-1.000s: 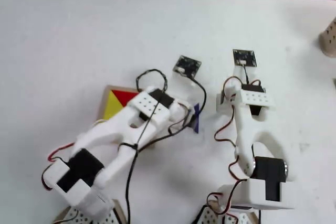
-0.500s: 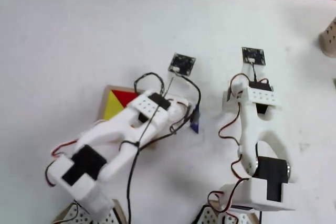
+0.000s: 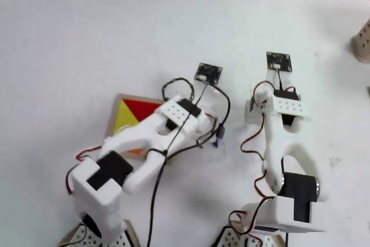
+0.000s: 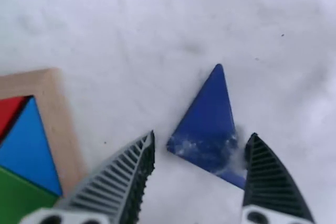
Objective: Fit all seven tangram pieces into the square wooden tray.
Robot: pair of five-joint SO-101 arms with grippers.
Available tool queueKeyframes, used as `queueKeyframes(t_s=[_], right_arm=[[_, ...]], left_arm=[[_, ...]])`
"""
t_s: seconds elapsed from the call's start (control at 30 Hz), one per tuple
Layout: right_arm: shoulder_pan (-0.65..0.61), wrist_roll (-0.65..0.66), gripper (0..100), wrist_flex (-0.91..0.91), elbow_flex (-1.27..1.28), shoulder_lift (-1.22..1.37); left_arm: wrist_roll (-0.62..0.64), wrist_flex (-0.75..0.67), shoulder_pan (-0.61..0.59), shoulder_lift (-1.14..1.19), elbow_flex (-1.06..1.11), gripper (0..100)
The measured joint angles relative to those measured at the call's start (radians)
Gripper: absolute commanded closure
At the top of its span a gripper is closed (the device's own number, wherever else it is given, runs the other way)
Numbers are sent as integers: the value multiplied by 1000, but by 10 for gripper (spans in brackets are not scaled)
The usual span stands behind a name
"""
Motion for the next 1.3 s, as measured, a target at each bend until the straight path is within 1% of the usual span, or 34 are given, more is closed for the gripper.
queueKeyframes(t_s=[0.07,0.17,0.27,0.43,0.57,0.63,0.87,0.93,1.0,1.1,1.17,1.3], right_arm=[[2,0,893,0,0,0],[2,0,893,0,0,0],[2,0,893,0,0,0],[2,0,893,0,0,0],[2,0,893,0,0,0],[2,0,893,0,0,0],[2,0,893,0,0,0],[2,0,893,0,0,0],[2,0,893,0,0,0],[2,-5,893,0,0,0],[2,-5,893,0,0,0],[2,-20,893,28,-18,0]], left_arm=[[0,0,9,0,0,758],[0,0,20,6,-9,828],[3,-5,26,6,-15,855],[-55,-9,35,-2,-38,903],[-83,-9,44,-15,-43,983],[-101,-11,44,2,-40,971],[-117,-3,52,3,-37,979],[-121,49,49,3,-38,979],[-166,107,31,8,-49,979],[-267,199,-34,-28,-63,979],[-315,233,-75,-68,-63,979],[-371,288,-144,-160,-63,979]])
